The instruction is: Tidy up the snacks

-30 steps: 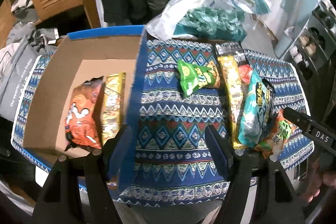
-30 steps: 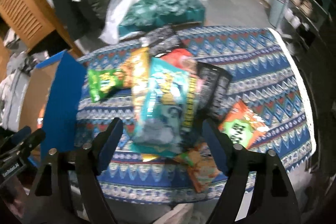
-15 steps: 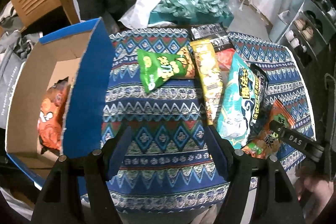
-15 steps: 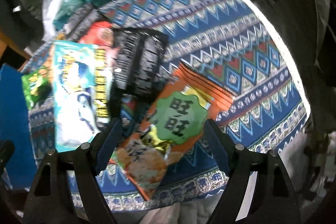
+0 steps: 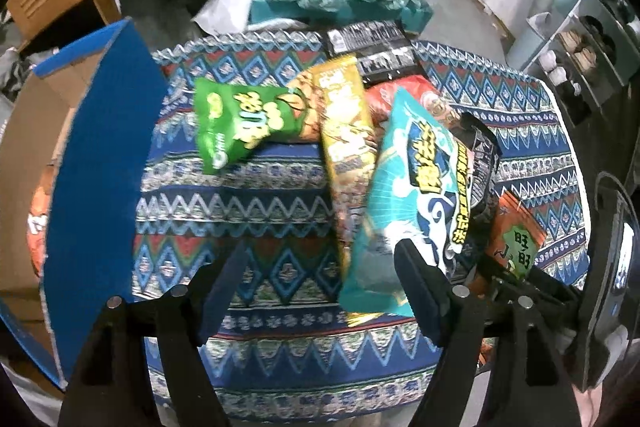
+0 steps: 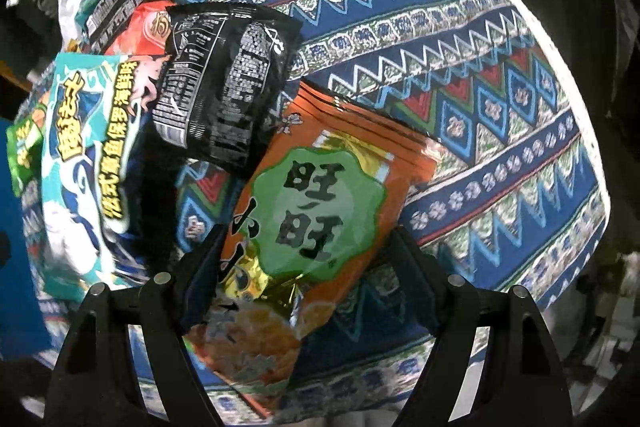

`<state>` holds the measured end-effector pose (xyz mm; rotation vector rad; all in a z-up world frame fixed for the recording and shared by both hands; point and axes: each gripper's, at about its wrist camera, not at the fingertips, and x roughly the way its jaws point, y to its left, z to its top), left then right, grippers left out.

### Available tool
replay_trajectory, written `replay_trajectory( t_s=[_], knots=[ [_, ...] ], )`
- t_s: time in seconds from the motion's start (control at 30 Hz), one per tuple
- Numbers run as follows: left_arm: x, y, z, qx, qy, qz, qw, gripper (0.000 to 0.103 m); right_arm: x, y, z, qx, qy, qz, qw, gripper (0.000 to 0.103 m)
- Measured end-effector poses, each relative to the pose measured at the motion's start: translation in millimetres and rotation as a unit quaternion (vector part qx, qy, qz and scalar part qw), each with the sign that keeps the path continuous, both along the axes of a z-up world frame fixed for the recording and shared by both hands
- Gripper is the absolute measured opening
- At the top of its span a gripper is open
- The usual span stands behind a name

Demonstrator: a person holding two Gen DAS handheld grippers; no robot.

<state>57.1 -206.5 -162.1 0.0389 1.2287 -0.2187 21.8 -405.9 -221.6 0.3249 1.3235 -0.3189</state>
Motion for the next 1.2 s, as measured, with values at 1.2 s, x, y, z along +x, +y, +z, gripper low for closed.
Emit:
replay_trajectory(
  t_s=[1.2],
  knots=[
    [21.7, -79.6, -56.1, 0.055, 0.042, -0.052, 0.9963, 0.084, 8.1, -37.6, -20.3, -0.034, -0.007, 0.024, 0.999, 0.072]
  ],
)
